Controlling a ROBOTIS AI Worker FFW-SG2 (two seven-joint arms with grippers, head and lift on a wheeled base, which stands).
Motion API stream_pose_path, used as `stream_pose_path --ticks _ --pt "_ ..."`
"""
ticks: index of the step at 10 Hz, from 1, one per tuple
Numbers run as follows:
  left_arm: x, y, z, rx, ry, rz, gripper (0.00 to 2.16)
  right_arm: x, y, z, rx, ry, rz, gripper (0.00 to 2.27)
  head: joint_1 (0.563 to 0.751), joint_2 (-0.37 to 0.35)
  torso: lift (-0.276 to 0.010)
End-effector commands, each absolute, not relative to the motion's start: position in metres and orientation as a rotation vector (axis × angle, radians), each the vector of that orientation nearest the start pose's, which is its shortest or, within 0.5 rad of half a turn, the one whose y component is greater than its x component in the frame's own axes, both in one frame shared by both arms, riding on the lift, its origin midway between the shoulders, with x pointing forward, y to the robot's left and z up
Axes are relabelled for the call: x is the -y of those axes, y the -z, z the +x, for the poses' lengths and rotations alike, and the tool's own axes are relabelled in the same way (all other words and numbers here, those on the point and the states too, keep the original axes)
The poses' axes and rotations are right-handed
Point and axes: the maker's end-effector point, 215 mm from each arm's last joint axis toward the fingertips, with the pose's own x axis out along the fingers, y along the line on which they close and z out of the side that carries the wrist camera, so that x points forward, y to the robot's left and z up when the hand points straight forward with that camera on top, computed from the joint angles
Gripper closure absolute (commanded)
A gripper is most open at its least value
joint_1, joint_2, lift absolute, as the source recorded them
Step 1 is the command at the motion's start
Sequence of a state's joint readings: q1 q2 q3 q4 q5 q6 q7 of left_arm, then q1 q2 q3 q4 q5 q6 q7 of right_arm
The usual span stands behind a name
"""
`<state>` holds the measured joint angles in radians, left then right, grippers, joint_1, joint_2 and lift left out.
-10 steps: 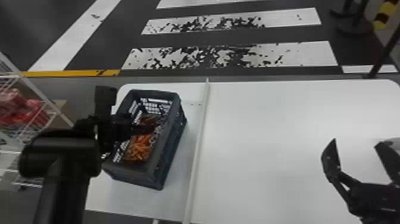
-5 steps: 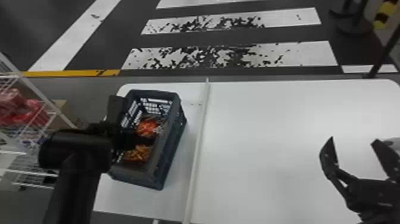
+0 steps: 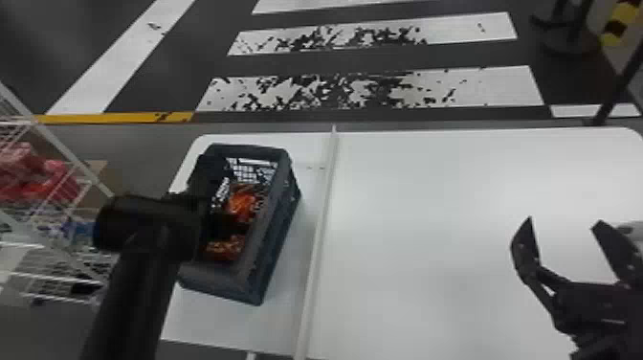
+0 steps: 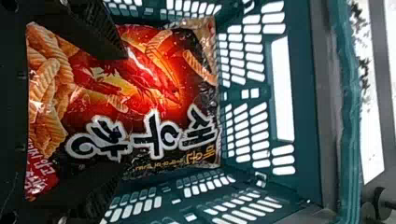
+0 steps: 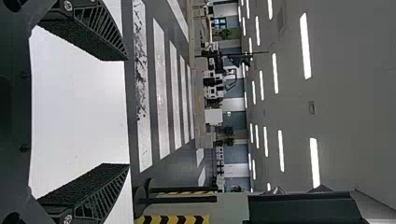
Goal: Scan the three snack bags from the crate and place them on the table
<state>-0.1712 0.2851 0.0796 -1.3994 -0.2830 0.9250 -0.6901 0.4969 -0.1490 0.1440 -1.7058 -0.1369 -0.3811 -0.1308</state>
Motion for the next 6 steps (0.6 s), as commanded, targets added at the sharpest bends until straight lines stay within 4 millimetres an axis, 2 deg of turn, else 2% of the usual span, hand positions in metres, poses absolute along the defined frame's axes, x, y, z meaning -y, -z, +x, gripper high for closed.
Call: stream_pose_path --ticks 1,2,3,6 --pt "-0.357 0.554 0.502 -1.018 0.295 0.118 0.75 0.216 0.416 0.416 -0.012 -0.015 0.069 0.07 0.695 0.188 -0.062" --pt "-0.356 0.553 0.503 -1.015 0.285 0.120 1.74 0.216 0.417 0.419 -0.015 -0.015 0.067 0.07 0.695 0.176 -0.062" --pt "-0.359 0.549 0.501 -1.009 0.262 0.129 2.14 0.215 0.417 0.420 -0.018 -0.017 0.067 0.07 0.695 0.174 -0.062" --pt "-0.366 0.523 0.491 -1.006 0.257 0.067 2.13 0.215 0.421 0.424 -0.035 -0.015 0.073 0.07 0.695 0.175 -0.062"
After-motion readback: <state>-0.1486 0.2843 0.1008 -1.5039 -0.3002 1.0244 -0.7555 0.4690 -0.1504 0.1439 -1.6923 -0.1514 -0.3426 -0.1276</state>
